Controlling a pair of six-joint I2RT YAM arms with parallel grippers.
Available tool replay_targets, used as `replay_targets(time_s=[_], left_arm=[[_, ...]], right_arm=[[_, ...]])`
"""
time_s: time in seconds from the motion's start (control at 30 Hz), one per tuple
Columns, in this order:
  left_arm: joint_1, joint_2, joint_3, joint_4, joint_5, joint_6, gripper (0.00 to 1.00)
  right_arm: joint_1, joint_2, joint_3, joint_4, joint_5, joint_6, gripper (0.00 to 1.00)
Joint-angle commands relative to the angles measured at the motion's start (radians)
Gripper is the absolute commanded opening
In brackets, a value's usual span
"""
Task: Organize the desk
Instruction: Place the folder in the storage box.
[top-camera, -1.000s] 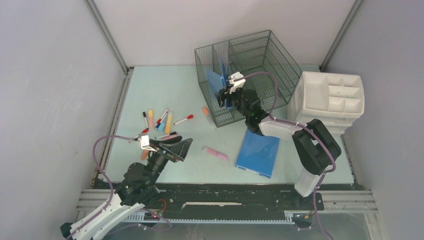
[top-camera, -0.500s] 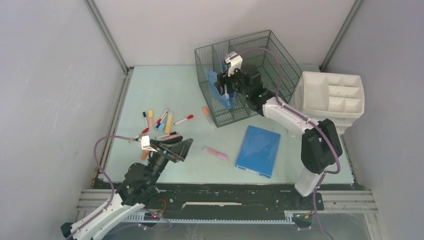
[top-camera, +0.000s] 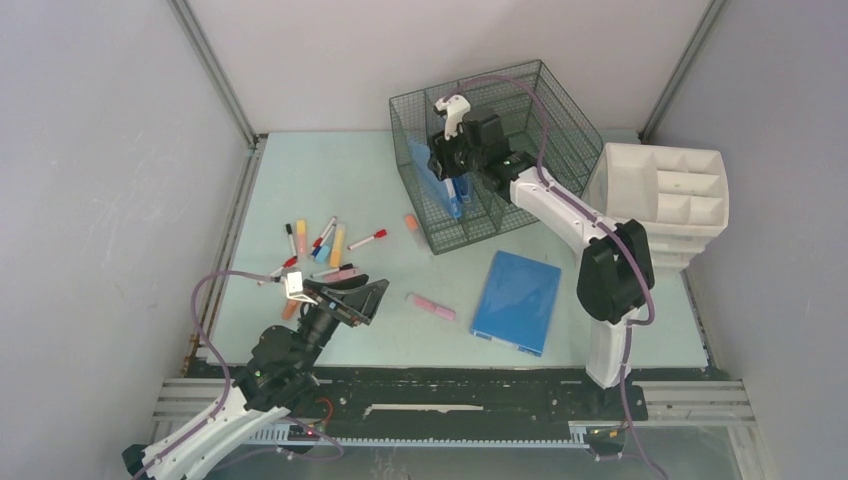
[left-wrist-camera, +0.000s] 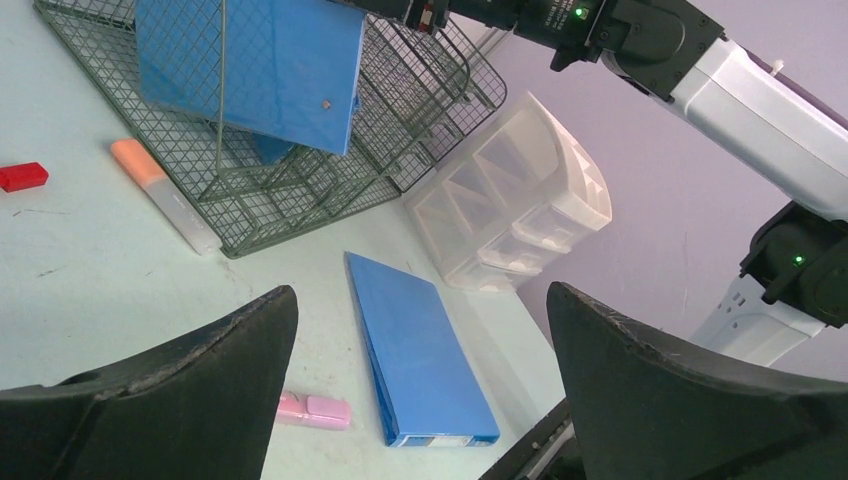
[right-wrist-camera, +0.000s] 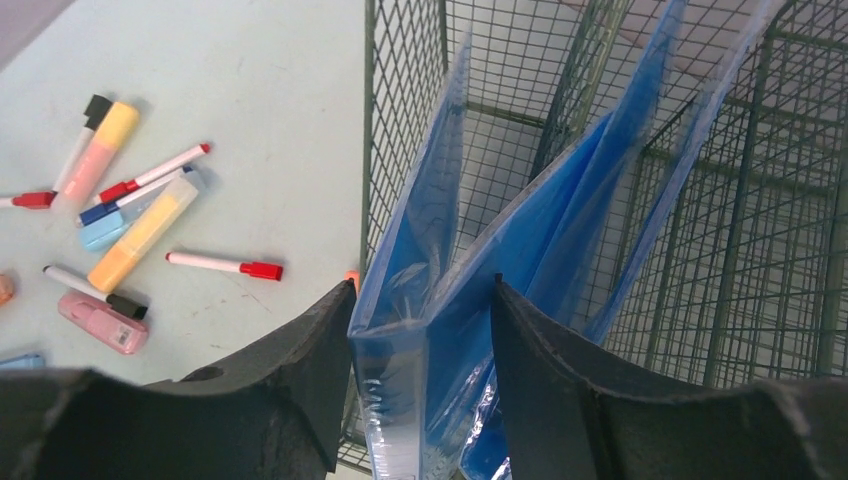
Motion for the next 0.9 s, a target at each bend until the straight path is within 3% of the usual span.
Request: replay_targets(time_s=[0.0, 0.27, 0.43, 0.53, 0.77, 0.87], left_arm=[[-0.003, -0.058, -0.005, 0.011, 0.015, -0.002, 1.00], [-0.003, -0.078, -0.006, -0.014, 0.019, 0.000, 1.00], [-0.004, -0.102, -0.004, -0.039, 0.016, 0.003, 1.00], [-0.003, -0.115, -0.004, -0.050, 0.015, 0.003, 1.00], [-0.003, -0.136, 0.000, -0.069, 0.011, 0.006, 1.00], [-0.003, -0.135, 0.002, -0.069, 0.012, 0.007, 1.00]], right_arm=[[0.009, 0.042, 0.086, -0.098, 0.051, 0.006, 0.60], [0.011, 0.087, 0.189, -0.157, 0.057, -0.012, 0.58], [0.015, 0.094, 0.222, -0.180, 0.049, -0.022, 0.31], [0.019, 0.085, 0.227, -0.186, 0.050, -0.026, 0.21], [0.031, 0.006, 0.220, -0.177, 0.055, -0.035, 0.01], [0.032, -0.035, 0.219, -0.171, 0.058, -0.035, 0.00]])
